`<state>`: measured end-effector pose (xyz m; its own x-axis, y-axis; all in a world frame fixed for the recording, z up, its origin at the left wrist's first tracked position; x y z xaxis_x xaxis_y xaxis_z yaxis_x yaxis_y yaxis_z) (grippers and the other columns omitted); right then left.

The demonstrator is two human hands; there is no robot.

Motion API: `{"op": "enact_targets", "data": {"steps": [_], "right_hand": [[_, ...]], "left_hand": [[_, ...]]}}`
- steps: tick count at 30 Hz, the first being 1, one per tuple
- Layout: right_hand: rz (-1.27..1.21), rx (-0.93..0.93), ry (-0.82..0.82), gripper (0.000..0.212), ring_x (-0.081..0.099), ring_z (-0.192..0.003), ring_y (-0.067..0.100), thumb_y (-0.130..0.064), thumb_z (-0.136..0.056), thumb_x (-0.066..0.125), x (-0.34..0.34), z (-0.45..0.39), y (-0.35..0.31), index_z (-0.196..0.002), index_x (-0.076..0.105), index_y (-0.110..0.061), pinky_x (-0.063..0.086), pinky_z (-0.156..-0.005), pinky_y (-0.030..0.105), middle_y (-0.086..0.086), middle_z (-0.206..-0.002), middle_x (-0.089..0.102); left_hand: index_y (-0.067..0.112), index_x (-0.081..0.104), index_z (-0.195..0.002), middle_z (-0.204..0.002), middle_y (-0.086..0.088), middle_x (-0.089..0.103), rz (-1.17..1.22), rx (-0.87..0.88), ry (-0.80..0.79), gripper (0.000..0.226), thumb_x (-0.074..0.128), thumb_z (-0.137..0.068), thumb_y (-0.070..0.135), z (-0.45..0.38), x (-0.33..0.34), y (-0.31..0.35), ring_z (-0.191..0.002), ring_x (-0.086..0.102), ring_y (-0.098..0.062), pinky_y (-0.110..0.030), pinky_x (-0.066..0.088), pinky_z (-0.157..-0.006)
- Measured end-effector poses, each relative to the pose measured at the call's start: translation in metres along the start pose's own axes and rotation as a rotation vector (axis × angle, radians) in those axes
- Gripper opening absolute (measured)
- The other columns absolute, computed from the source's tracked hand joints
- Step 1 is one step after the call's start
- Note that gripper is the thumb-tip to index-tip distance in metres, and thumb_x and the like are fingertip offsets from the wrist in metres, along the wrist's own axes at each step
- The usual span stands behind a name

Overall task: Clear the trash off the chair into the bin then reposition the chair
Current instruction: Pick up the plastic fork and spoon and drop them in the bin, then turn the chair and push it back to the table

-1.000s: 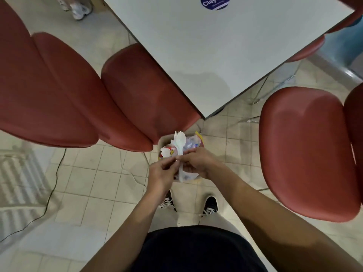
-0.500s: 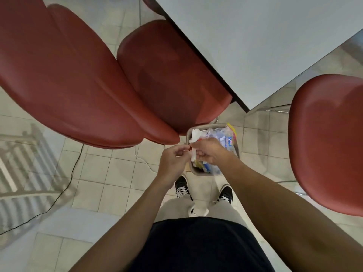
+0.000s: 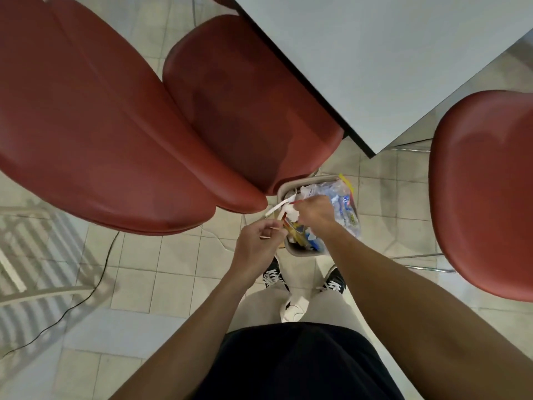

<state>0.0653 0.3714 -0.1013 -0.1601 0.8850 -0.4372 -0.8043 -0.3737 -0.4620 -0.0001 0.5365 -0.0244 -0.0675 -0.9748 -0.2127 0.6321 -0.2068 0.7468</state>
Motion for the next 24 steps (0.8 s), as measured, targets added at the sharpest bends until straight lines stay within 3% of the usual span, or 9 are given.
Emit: {"op": "enact_targets", "data": {"steps": [4, 7, 10, 13, 16, 18, 22, 24], "right_hand": [[-0.184, -0.051, -0.023, 0.009, 0.07, -0.073, 0.029, -0.01, -0.082, 0.064, -0.013, 0.007, 0.012, -0.081, 0.072, -0.011, 0.06, -0.075, 0.042, 0.01, -0.079, 0.071], [-0.295, -0.105, 0.007, 0.017, 0.064, -0.067, 0.024, -0.013, -0.081, 0.069, -0.037, 0.009, 0.023, -0.067, 0.067, -0.021, 0.057, -0.078, 0.045, 0.003, -0.072, 0.068], [-0.377, -0.124, 0.024, 0.006, 0.058, -0.062, 0.021, -0.012, -0.081, 0.071, -0.065, 0.014, 0.034, -0.081, 0.066, -0.016, 0.053, -0.065, 0.038, 0.01, -0.077, 0.065], [-0.42, -0.125, 0.019, 0.009, 0.055, -0.055, 0.018, -0.015, -0.081, 0.071, -0.098, 0.024, 0.052, -0.087, 0.064, -0.016, 0.046, -0.052, 0.028, 0.008, -0.072, 0.061], [-0.466, -0.166, 0.027, 0.019, 0.057, -0.061, 0.018, -0.029, -0.078, 0.076, -0.135, 0.034, 0.074, -0.088, 0.067, -0.016, 0.047, -0.057, 0.029, 0.008, -0.075, 0.063], [-0.468, -0.184, 0.067, 0.023, 0.059, -0.067, 0.016, -0.037, -0.076, 0.077, -0.167, 0.042, 0.095, -0.086, 0.066, -0.019, 0.048, -0.064, 0.031, 0.005, -0.08, 0.065], [-0.445, -0.244, 0.117, 0.037, 0.058, -0.07, 0.01, -0.043, -0.078, 0.075, -0.232, 0.065, 0.145, -0.099, 0.065, -0.015, 0.045, -0.062, 0.024, -0.002, -0.078, 0.062], [-0.392, -0.25, 0.152, 0.043, 0.06, -0.078, 0.01, -0.046, -0.078, 0.073, -0.265, 0.075, 0.172, -0.107, 0.065, -0.014, 0.044, -0.063, 0.02, -0.001, -0.089, 0.065]], "left_hand": [[0.021, 0.071, -0.094, -0.078, 0.011, 0.064, -0.065, 0.032, -0.032, 0.011, 0.068, -0.083, 0.021, -0.007, 0.02, 0.013, -0.072, 0.059, -0.005, -0.024, 0.048, -0.073], [0.024, 0.071, -0.089, -0.077, 0.009, 0.064, -0.091, 0.07, -0.061, 0.008, 0.07, -0.082, 0.02, -0.009, 0.042, 0.025, -0.071, 0.059, -0.006, -0.027, 0.049, -0.077], [0.021, 0.072, -0.093, -0.076, 0.008, 0.065, -0.12, 0.118, -0.083, 0.011, 0.07, -0.082, 0.019, -0.007, 0.063, 0.038, -0.073, 0.062, -0.008, -0.025, 0.049, -0.076], [0.02, 0.07, -0.093, -0.08, 0.004, 0.066, -0.125, 0.144, -0.11, 0.01, 0.067, -0.085, 0.014, 0.003, 0.09, 0.048, -0.076, 0.063, -0.01, -0.023, 0.05, -0.075], [0.024, 0.067, -0.089, -0.081, 0.002, 0.065, -0.16, 0.181, -0.127, 0.012, 0.066, -0.086, 0.013, 0.019, 0.122, 0.056, -0.073, 0.06, -0.01, -0.019, 0.048, -0.066], [0.026, 0.067, -0.088, -0.082, 0.0, 0.065, -0.197, 0.19, -0.147, 0.009, 0.066, -0.086, 0.017, 0.033, 0.15, 0.059, -0.075, 0.061, -0.012, -0.024, 0.049, -0.065], [0.029, 0.068, -0.083, -0.078, 0.002, 0.065, -0.218, 0.211, -0.201, 0.007, 0.068, -0.082, 0.022, 0.066, 0.217, 0.063, -0.075, 0.061, -0.016, -0.035, 0.051, -0.074], [0.029, 0.069, -0.084, -0.079, 0.003, 0.066, -0.235, 0.234, -0.224, 0.007, 0.068, -0.076, 0.03, 0.081, 0.249, 0.065, -0.079, 0.062, -0.017, -0.036, 0.051, -0.077]]}}
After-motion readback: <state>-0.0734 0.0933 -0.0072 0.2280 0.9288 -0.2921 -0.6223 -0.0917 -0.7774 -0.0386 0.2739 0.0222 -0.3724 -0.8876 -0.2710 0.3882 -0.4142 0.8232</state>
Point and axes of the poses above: each hand's wrist, its own z-axis away from the middle knuckle, its own x-axis out of the palm, y = z × x, the point moved 9 cm from there along -z, towards the middle knuckle
